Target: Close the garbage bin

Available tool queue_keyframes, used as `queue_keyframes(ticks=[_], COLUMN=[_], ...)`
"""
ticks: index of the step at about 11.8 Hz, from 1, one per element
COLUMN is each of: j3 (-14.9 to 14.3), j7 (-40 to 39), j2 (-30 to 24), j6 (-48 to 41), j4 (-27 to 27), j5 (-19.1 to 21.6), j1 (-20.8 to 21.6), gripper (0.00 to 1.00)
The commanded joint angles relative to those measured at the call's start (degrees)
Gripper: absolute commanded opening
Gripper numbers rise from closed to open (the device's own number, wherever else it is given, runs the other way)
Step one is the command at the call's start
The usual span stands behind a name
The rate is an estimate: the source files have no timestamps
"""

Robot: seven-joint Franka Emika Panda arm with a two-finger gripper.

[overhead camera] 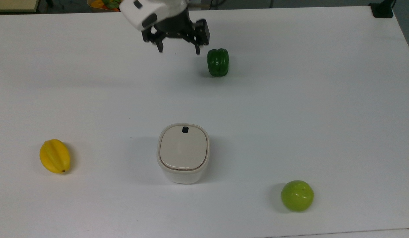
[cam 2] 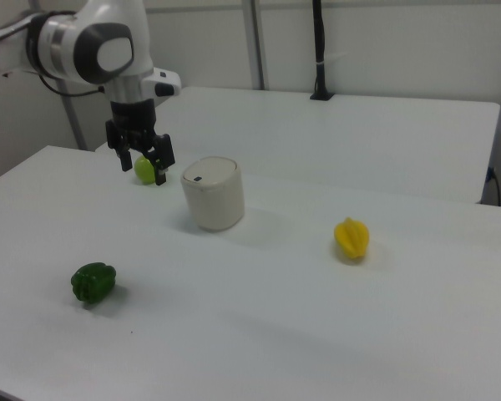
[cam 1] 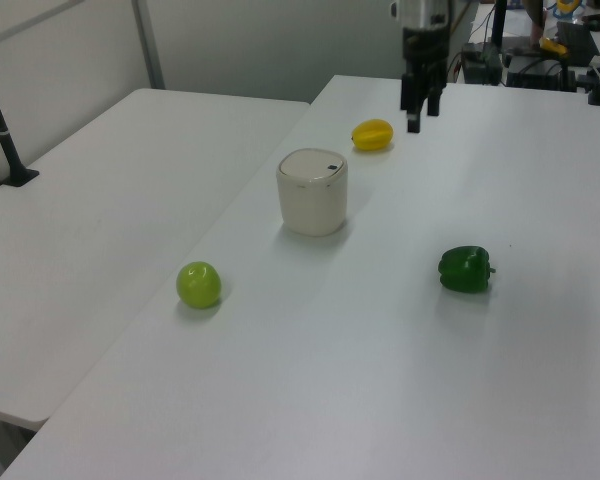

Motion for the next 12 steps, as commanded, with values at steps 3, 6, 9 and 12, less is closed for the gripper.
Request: queue_keyframes(ticks=[3,6,9,12], j3=[-0.3,-0.3,-0.3,-0.3], j7=[-1.8,-2.0,-1.9,-1.8], j2=[-8.6,-11.9,-13.4,-13.6], j6=[-5.1,-5.2,-4.9,-5.1], j4=[-4.3,-7.6,-8.6,-8.5], j5=[-1.0,-0.9,-0.1,-0.1], j1=[-3.9,-4.6,-5.6,-5.7], gripper=[1.0,1.0,1.0,1.0])
